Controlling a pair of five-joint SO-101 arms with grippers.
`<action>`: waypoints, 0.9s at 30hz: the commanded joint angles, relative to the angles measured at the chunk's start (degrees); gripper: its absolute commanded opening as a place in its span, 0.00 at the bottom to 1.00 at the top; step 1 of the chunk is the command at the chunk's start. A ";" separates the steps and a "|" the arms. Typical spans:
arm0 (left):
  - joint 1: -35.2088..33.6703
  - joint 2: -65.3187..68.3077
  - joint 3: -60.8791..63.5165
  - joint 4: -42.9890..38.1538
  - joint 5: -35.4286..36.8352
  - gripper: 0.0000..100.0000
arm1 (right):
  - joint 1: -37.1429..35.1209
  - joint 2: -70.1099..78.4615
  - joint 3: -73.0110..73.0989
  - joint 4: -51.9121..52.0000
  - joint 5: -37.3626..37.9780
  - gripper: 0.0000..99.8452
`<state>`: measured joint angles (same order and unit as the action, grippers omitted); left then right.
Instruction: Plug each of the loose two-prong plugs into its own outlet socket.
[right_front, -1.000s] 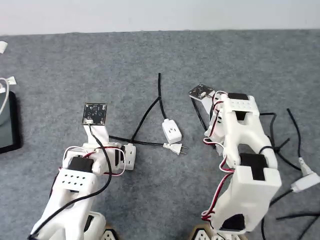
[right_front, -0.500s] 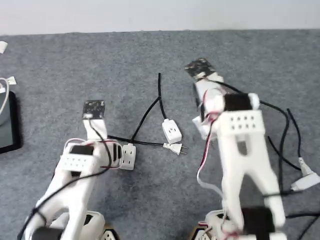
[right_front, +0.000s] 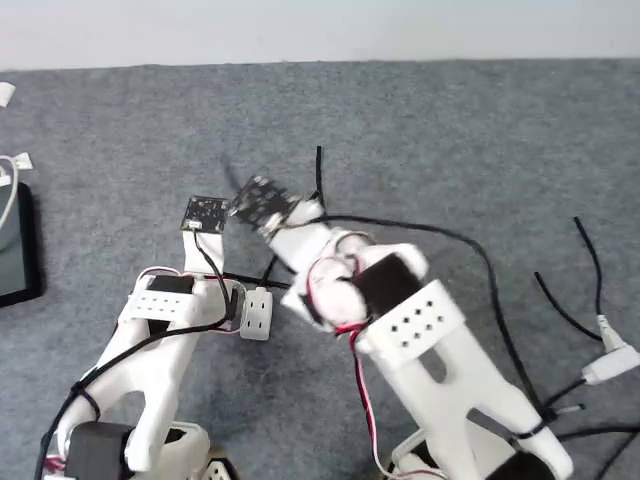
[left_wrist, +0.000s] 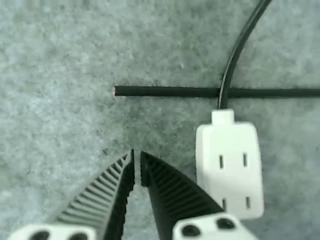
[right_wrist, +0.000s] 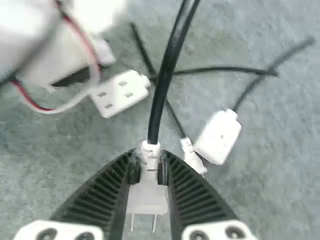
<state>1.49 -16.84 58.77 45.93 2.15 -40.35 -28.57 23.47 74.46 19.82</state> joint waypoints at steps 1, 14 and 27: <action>0.00 0.00 -4.09 4.57 -8.97 0.01 | -2.86 -2.33 -0.26 -1.54 -0.88 0.01; 3.52 -7.03 0.57 7.82 -17.32 0.01 | -2.95 -2.07 3.34 -6.02 -1.05 0.01; 10.90 -37.10 18.33 8.88 -21.63 0.01 | -3.12 -2.07 3.08 -6.02 -2.99 0.01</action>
<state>11.08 -47.43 76.18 53.58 -18.86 -43.08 -28.57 27.52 69.45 17.71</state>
